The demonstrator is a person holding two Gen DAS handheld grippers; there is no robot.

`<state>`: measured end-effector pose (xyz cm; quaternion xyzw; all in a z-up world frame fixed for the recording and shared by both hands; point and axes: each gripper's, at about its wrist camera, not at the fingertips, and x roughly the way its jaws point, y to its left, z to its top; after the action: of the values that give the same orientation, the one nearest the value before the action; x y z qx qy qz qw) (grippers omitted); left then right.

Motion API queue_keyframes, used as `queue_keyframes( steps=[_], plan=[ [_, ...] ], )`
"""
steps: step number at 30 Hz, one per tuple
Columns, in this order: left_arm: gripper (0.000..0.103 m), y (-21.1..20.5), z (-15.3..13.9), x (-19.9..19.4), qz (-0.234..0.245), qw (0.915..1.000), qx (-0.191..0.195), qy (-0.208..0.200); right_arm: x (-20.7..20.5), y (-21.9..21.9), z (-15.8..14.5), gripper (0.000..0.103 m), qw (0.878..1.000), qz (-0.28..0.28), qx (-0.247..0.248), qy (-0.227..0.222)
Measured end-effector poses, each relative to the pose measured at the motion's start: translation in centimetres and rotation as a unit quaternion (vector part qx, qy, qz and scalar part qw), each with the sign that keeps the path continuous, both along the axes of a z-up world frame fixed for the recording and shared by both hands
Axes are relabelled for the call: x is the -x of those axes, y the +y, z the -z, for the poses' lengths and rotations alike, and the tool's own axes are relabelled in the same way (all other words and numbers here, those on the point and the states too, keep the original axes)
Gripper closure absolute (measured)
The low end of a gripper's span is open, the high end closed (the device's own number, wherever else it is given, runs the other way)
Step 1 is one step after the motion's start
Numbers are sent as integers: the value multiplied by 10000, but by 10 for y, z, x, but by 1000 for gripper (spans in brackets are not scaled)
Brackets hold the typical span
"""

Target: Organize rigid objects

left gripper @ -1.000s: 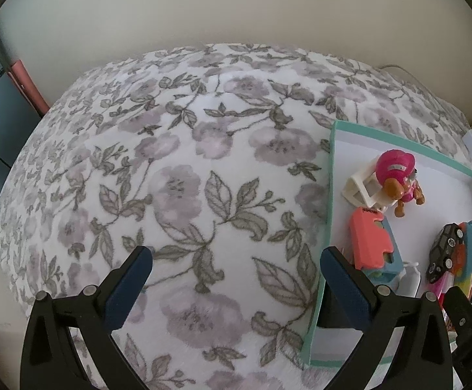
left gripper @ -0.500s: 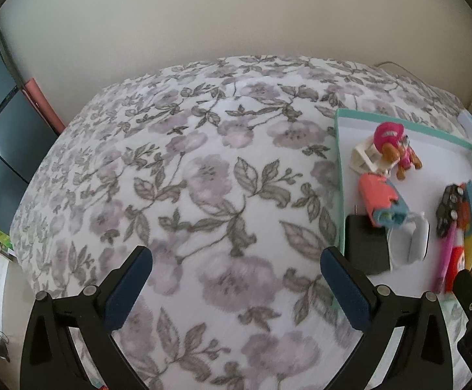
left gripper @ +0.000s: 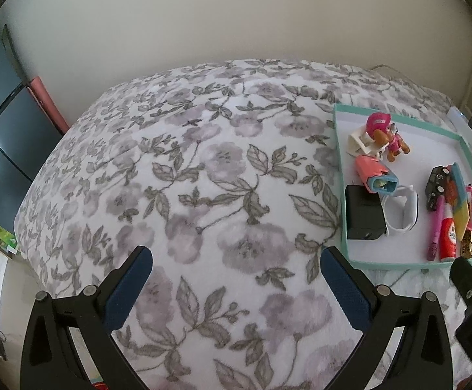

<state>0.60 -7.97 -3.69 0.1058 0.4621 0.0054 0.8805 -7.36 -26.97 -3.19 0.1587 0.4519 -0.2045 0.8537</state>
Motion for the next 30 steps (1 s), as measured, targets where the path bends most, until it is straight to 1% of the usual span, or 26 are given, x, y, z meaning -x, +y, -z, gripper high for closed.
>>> queue_keyframes(
  steps=[6, 11, 18, 30],
  plan=[
    [0, 5, -5, 8, -34, 10000, 20, -87, 9, 0, -9, 0, 9998, 68, 12, -208],
    [0, 6, -7, 10, -47, 9999, 27, -132, 11, 3, -11, 0, 9996, 57, 44, -262],
    [0, 13, -6, 9, -207, 9996, 157, -102, 9, 4, -11, 0, 9997, 3, 87, -226],
    [0, 13, -6, 8, -224, 9996, 158, -87, 8, 6, -10, 0, 9997, -42, 136, -188]
  ],
)
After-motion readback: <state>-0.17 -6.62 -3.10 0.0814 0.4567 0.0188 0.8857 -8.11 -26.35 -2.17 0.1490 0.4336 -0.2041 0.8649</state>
